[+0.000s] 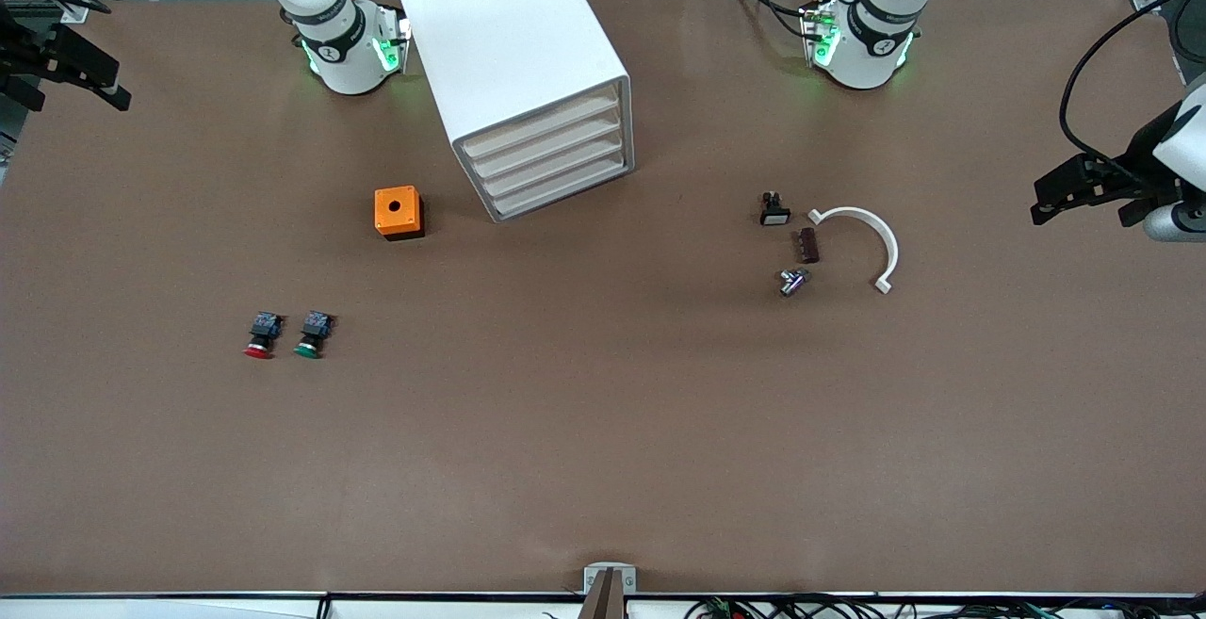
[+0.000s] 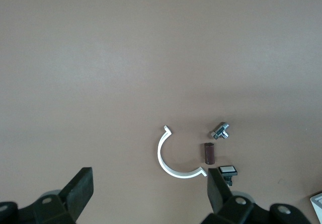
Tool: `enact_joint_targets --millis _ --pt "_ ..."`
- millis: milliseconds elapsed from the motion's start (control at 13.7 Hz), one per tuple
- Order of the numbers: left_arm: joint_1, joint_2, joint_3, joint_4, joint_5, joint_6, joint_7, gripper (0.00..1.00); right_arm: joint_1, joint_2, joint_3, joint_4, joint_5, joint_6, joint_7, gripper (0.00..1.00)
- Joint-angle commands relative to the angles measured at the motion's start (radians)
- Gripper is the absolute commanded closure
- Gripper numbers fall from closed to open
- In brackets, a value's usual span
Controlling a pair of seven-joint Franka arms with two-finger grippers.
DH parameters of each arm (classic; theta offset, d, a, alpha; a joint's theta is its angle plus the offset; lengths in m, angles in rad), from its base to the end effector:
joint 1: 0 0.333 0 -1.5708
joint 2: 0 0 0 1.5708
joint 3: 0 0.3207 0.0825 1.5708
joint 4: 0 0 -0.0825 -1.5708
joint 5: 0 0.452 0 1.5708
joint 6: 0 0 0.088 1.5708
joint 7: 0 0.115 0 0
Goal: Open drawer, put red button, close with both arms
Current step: 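Move the left gripper toward the cabinet while the right gripper reaches buttons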
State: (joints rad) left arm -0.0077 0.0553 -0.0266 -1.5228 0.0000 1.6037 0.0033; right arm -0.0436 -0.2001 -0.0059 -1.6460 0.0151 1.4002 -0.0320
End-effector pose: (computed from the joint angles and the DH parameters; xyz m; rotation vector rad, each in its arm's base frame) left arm 0.6432 -0.0216 0.6151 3.1389 -0.0589 0.0402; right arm 0.5374 -0.0250 0.6830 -3.1228 0.0236 0.0703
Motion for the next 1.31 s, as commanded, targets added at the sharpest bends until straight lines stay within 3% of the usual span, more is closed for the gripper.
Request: enact_joint_targets --millis 0,583,1238 --pt "0.005 -0.006 -0.006 0.006 0.014 -0.018 0.007 0.00 -0.016 -0.016 0.007 -0.014 0.003 0.008 -0.008 0.00" --pt "0.034 0.009 0.002 0.000 -0.025 -0.022 -0.014 0.00 -0.016 -0.015 0.007 -0.014 0.003 0.008 -0.008 0.00" --pt "0.020 0.179 -0.004 0.003 -0.023 0.047 -0.029 0.00 -0.036 0.025 0.007 0.032 -0.004 0.006 -0.003 0.00"
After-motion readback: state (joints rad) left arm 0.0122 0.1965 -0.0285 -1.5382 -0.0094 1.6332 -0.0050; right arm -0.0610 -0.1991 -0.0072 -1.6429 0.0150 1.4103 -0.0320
